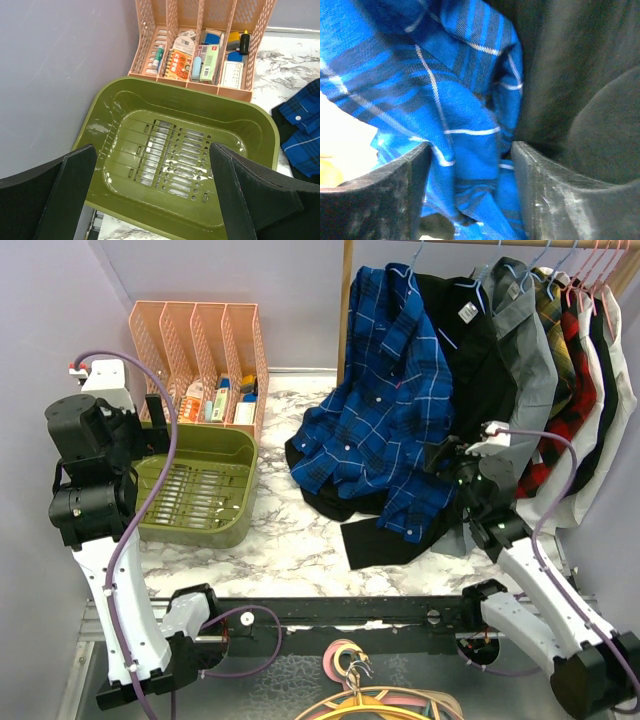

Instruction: Place the shirt on the hanger

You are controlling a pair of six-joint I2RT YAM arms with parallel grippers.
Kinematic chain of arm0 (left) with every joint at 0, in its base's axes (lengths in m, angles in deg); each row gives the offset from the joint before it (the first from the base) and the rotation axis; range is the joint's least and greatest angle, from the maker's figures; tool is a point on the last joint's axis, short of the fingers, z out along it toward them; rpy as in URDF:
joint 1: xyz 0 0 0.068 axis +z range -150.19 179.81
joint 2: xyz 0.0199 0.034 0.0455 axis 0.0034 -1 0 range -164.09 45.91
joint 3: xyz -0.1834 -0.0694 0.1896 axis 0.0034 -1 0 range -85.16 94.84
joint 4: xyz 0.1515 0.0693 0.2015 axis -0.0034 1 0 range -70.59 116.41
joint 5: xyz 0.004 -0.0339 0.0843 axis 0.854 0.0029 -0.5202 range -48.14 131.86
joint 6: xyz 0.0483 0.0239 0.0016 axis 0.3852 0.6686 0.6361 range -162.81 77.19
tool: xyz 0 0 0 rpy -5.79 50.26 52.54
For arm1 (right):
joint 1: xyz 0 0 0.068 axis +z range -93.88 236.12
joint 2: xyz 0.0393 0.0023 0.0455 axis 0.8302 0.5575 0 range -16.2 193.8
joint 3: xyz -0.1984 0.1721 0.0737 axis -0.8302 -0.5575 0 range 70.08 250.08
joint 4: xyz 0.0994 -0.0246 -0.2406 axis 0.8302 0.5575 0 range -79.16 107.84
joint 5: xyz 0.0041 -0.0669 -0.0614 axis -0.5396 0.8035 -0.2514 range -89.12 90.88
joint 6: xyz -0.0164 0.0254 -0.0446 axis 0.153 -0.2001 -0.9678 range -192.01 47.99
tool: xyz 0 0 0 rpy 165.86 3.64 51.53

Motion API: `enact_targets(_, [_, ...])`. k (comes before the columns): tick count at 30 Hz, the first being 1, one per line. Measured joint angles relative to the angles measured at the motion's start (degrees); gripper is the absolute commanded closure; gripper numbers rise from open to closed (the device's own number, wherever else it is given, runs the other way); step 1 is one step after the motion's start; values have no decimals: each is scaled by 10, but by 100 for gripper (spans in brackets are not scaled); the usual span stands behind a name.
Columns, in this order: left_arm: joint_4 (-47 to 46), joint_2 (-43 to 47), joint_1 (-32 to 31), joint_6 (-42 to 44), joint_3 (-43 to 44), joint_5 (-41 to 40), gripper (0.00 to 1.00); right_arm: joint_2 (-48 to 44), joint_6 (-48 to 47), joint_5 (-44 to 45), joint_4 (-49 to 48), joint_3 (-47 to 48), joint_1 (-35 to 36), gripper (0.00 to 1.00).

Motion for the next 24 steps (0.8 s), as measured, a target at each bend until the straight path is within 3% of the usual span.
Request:
enact_targets(1, [0, -2, 1, -2, 0, 5, 2, 12, 5, 0, -10, 0, 0, 82])
enact_targets(2, [0, -3, 1, -3, 0, 9, 2, 29, 7, -1, -18, 0, 0, 95])
enact_targets(3, [0, -5, 1, -4, 0, 11, 2, 42, 12, -2, -25, 0, 0, 98])
enact_targets(8, [0, -6, 2, -5, -3, 13, 2, 57, 31, -9, -56, -14, 0, 99])
enact_targets(22, [-3, -1, 2, -7, -63, 17, 1, -47, 66, -9, -36, -97, 0, 99])
enact_targets(23, [-4, 0, 2, -7, -63, 17, 1, -52, 68, -9, -34, -99, 0, 96])
enact_targets(24, [-4, 0, 2, -7, -63, 17, 1, -55, 68, -9, -33, -100, 0, 86])
